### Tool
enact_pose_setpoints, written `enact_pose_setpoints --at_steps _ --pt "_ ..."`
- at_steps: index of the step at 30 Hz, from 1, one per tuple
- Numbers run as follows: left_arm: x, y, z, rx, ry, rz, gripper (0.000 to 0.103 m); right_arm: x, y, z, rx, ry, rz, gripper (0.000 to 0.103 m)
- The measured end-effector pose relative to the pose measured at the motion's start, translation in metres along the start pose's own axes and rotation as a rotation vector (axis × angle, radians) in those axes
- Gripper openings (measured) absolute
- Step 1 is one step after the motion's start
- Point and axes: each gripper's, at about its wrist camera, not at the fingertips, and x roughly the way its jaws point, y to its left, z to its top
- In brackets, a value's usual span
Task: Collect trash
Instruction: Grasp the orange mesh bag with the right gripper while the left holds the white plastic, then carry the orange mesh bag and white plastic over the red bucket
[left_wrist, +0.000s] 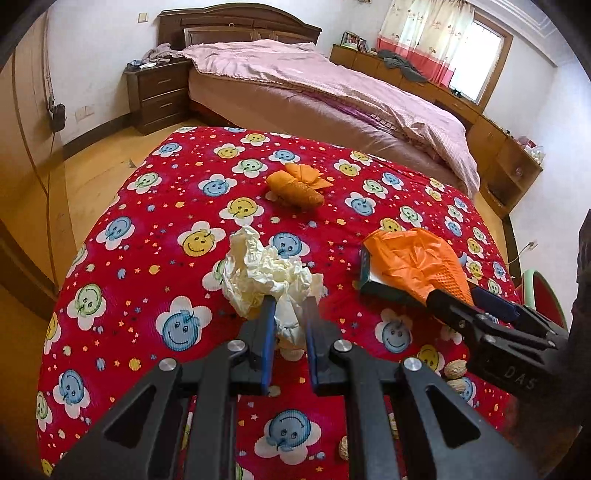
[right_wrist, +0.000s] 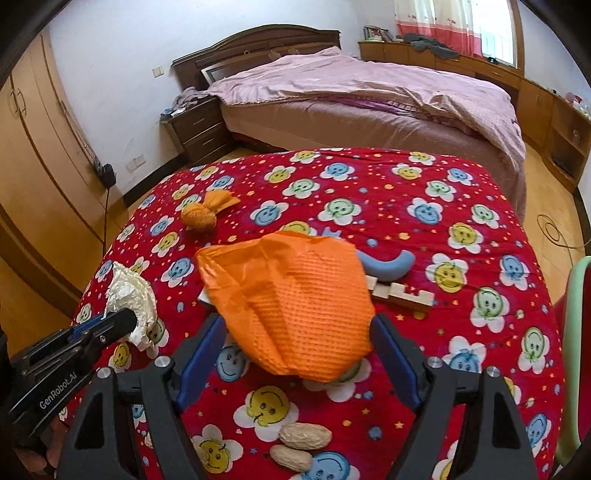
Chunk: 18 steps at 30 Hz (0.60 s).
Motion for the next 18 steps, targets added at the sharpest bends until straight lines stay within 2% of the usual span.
enact_pose_setpoints --at_steps 7,18 --pt "0.0030 -0.0022 -0.0013 0.006 0.006 0.002 0.014 0.0059 0.0023 -0.0030 -0.013 0.015 0.014 0.062" --pt "0.0033 -0.0042 -0.0021 0.008 0.008 0.004 0.014 0.0046 0.0066 -0.0060 -0.037 0.011 0.018 0.044"
